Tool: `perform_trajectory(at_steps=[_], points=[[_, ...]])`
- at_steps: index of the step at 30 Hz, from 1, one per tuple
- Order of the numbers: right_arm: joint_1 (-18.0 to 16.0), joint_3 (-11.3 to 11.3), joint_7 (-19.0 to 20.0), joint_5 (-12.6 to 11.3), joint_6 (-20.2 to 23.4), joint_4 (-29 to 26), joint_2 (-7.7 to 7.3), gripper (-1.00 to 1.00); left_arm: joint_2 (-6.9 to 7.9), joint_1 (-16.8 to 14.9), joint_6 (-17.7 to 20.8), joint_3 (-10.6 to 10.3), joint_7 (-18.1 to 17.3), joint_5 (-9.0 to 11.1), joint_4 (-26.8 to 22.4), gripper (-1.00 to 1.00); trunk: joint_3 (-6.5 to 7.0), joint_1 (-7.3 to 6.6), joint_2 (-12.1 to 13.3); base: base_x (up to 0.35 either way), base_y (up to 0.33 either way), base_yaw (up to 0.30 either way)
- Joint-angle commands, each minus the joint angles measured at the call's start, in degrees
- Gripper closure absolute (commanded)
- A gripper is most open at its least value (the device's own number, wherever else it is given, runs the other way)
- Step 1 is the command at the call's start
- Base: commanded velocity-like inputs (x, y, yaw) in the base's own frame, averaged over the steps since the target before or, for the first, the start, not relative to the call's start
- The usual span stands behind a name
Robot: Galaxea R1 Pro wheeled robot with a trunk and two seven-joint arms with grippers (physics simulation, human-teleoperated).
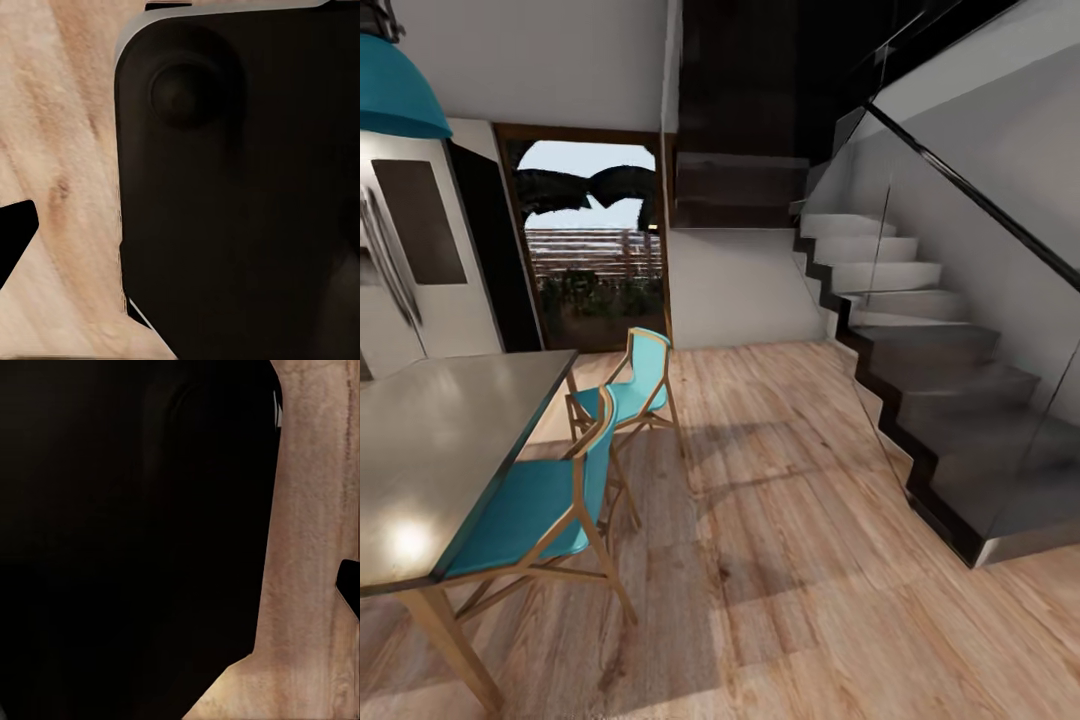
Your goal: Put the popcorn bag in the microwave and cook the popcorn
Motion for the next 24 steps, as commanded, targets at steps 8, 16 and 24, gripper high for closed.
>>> perform_trajectory(at_steps=[8, 16, 24], points=[[-0.01, 0.03, -0.02, 0.09, -0.33, 0.02, 0.08, -1.00, -0.06, -0.01, -0.06, 0.05, 0.01, -0.04, -0.02, -1.00, -0.04, 0.00, -0.02, 0.000, 0.000, 0.300], [-0.01, 0.03, -0.09, -0.24, -3.10, 0.36, 0.08, -1.00, -0.06, -0.01, -0.06, 0.05, 0.01, -0.03, -0.02, -1.00, -0.04, 0.00, -0.02, 0.000, 0.000, 0.300], [-0.01, 0.03, -0.22, -0.33, -3.11, 0.46, 0.09, -1.00, -0.06, -0.01, -0.07, 0.05, 0.01, -0.05, -0.02, -1.00, -0.04, 0.00, -0.02, 0.000, 0.000, 0.300]])
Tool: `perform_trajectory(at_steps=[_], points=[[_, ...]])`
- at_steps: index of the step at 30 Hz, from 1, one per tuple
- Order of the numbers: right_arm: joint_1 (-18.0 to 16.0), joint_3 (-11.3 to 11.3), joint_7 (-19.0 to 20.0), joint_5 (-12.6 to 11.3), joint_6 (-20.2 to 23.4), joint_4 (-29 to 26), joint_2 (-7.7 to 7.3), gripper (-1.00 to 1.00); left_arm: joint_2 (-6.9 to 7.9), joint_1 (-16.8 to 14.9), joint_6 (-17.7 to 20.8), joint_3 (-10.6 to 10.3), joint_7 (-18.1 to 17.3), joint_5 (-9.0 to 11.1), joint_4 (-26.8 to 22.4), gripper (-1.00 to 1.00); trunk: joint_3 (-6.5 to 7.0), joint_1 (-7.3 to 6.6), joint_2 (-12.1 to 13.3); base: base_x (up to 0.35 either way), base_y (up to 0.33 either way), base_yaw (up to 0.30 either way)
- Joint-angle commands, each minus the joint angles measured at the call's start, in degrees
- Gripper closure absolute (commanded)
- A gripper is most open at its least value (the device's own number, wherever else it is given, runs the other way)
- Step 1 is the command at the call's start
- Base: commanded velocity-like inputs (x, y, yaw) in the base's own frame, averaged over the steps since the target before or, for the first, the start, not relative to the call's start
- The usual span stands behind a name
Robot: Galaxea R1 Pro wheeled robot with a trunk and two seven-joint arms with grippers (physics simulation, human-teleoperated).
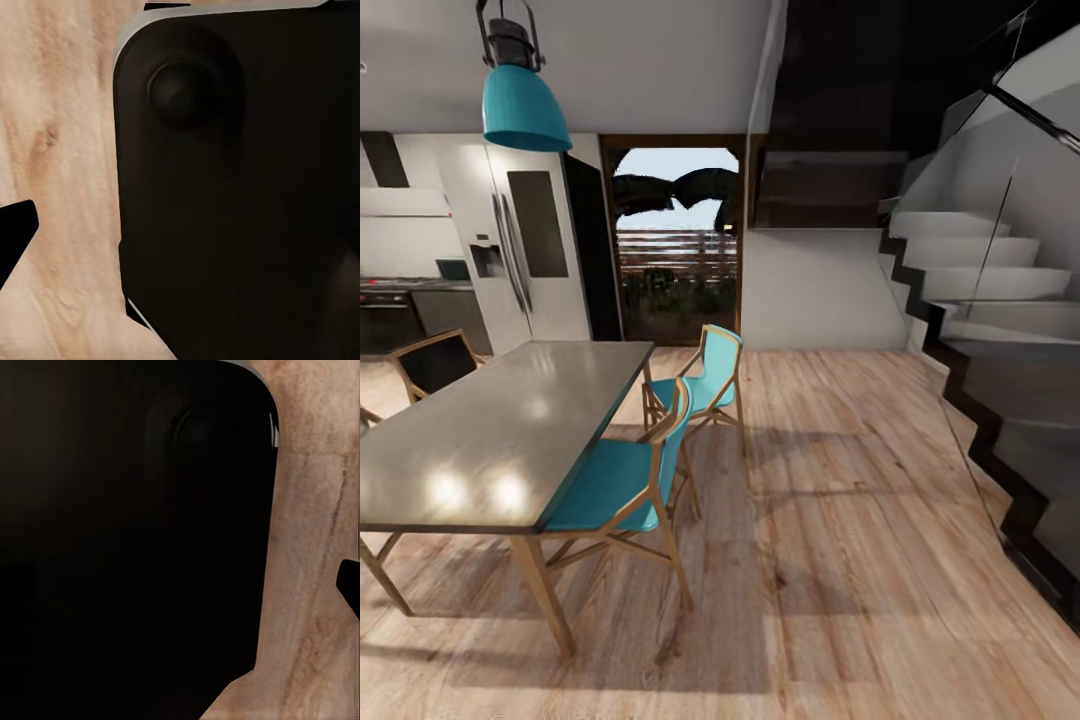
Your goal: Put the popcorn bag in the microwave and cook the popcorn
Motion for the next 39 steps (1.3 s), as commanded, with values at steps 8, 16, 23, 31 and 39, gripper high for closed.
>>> perform_trajectory(at_steps=[8, 16, 23, 31, 39], points=[[-0.01, 0.04, -0.07, 0.05, -0.33, 0.05, -0.03, -1.00, 0.00, -0.01, -0.06, 0.01, 0.01, 0.01, -0.02, -1.00, -0.04, 0.00, -0.02, 0.000, 0.000, 0.300], [-0.01, 0.03, -0.08, 0.02, -0.33, 0.05, 0.00, -1.00, 0.00, -0.01, -0.09, 0.01, 0.01, 0.03, -0.02, -1.00, -0.04, 0.00, -0.02, 0.000, 0.000, 0.300], [-0.01, 0.02, -0.14, 0.02, -0.33, 0.05, 0.00, -1.00, 0.00, -0.01, -0.06, 0.01, 0.01, 0.03, -0.02, -1.00, -0.04, 0.00, -0.02, 0.000, 0.000, 0.300], [-0.01, 0.02, -0.25, 0.02, -0.33, 0.05, 0.00, -1.00, 0.00, 0.01, -0.05, 0.01, 0.01, 0.03, -0.02, -1.00, -0.04, 0.00, -0.02, 0.000, 0.000, 0.300], [-0.01, 0.02, -0.25, 0.02, -0.33, 0.08, 0.00, -1.00, -0.24, -0.01, -0.13, -0.04, 0.01, 0.17, -0.07, -1.00, -0.04, 0.00, -0.02, 0.000, 0.000, 0.300]])
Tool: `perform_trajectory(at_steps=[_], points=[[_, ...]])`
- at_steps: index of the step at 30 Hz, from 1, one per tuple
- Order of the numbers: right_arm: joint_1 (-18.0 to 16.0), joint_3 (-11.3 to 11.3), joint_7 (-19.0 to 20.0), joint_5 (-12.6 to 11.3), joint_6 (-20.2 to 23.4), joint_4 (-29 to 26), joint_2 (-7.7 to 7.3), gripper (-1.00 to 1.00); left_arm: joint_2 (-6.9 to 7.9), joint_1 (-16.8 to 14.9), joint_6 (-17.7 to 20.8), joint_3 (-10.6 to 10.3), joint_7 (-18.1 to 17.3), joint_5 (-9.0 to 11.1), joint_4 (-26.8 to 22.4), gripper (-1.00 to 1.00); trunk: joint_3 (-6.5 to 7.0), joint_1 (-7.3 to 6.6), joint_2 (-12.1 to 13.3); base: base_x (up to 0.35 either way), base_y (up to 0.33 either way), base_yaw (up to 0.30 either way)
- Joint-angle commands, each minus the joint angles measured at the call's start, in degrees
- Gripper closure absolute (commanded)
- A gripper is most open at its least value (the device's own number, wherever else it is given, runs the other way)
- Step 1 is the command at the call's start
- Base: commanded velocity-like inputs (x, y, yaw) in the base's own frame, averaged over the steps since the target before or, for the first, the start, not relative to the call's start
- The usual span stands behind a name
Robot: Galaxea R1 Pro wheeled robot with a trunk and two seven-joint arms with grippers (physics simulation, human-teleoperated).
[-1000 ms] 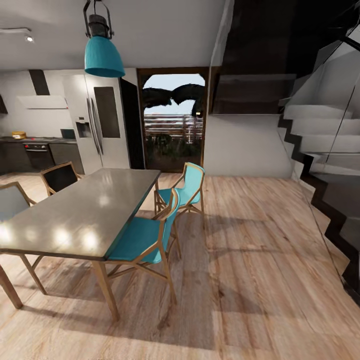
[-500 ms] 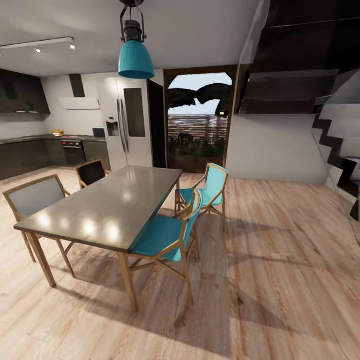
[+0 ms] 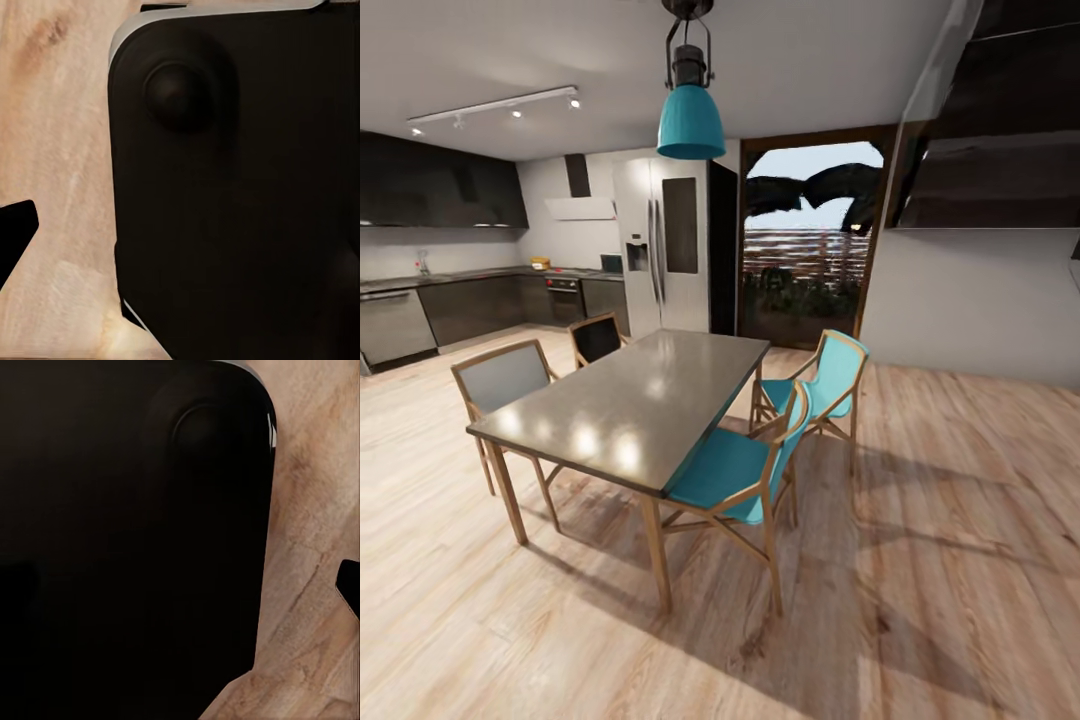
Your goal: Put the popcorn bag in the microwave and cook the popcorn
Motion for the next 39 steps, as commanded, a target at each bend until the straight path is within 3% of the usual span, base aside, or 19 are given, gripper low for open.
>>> perform_trajectory(at_steps=[1, 6, 10, 13, 39], points=[[-0.01, 0.03, -0.05, 0.02, -0.26, 0.04, 0.00, -1.00, -0.08, -0.01, -0.08, 0.07, 0.01, 0.06, -0.06, -1.00, -0.04, 0.00, -0.02, 0.000, 0.000, 0.300], [-0.01, 0.03, -0.05, 0.02, -0.26, 0.03, 0.00, -1.00, -0.45, -0.01, -0.96, 0.58, -0.40, 0.68, -1.81, -1.00, -0.04, 0.00, -0.02, 0.000, 0.000, 0.300], [-0.01, 0.03, -0.05, 0.02, -0.28, 0.03, 0.00, -1.00, -0.45, -0.01, -1.20, 0.66, -0.43, 4.66, -1.97, -1.00, -0.04, 0.00, -0.02, 0.000, 0.000, 0.300], [-0.01, 0.03, -0.05, 0.00, -0.33, 0.03, 0.00, -1.00, -0.47, -0.01, -1.22, 0.67, -0.43, 5.64, -1.99, -1.00, -0.04, 0.00, -0.02, 0.000, 0.000, 0.300], [-0.01, 0.03, -0.05, -0.06, -0.35, 0.05, 0.00, -1.00, -0.47, 0.00, -1.23, 0.66, -0.34, 5.83, -2.03, -1.00, -0.04, 0.00, -0.02, 0.000, 0.000, 0.300]])
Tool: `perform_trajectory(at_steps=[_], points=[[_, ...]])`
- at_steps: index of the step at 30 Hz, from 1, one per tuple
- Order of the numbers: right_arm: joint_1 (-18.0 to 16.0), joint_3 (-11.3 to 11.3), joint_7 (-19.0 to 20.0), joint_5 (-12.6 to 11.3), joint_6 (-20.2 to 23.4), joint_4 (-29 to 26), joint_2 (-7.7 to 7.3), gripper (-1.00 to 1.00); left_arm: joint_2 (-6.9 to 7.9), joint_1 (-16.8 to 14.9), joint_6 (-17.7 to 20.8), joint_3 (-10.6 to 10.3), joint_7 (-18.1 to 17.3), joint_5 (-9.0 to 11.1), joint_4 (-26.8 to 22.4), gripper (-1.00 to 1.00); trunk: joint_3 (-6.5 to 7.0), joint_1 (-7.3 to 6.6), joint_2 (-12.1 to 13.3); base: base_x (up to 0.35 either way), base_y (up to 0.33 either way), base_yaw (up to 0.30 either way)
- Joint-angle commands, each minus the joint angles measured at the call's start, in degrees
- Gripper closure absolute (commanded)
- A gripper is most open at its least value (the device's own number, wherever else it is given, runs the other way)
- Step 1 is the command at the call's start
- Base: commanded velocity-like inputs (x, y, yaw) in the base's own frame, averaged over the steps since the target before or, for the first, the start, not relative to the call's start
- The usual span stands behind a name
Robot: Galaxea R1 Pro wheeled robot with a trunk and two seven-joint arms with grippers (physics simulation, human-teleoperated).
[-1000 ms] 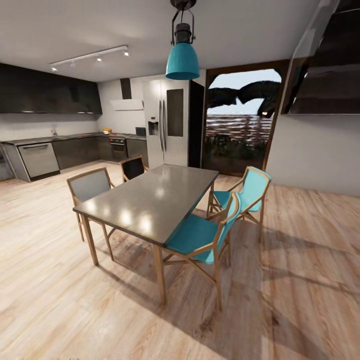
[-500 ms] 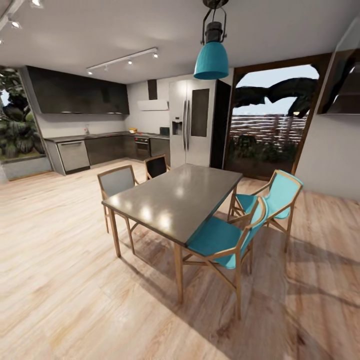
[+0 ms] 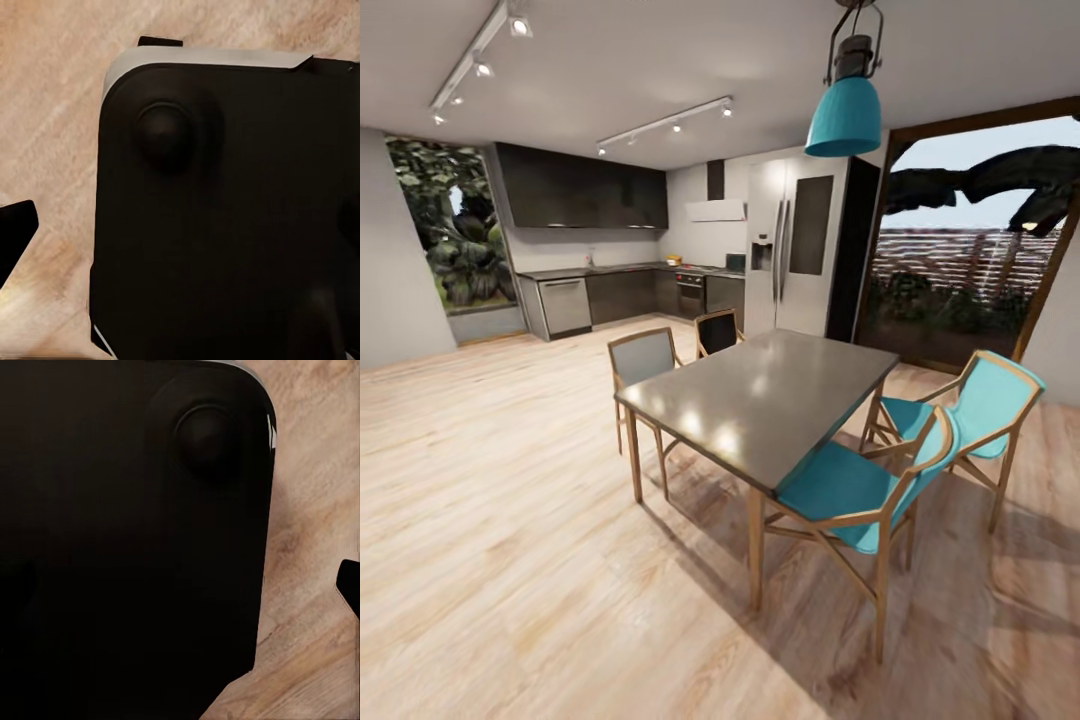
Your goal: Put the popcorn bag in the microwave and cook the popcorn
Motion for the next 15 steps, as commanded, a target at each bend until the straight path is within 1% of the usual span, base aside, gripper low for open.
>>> perform_trajectory(at_steps=[1, 15], points=[[-0.01, 0.03, -0.05, 0.01, -0.26, 0.04, 0.00, -1.00, -0.01, -0.01, -0.11, 0.02, -0.02, 0.58, -0.02, -1.00, -0.04, 0.00, -0.02, 0.000, 0.000, 0.300], [-0.01, 0.03, -0.05, 0.10, -0.26, 0.06, 0.00, -1.00, -0.01, -0.01, -0.11, -0.05, -0.02, 0.58, 0.03, -1.00, -0.04, 0.00, -0.02, 0.000, 0.000, 0.300]])
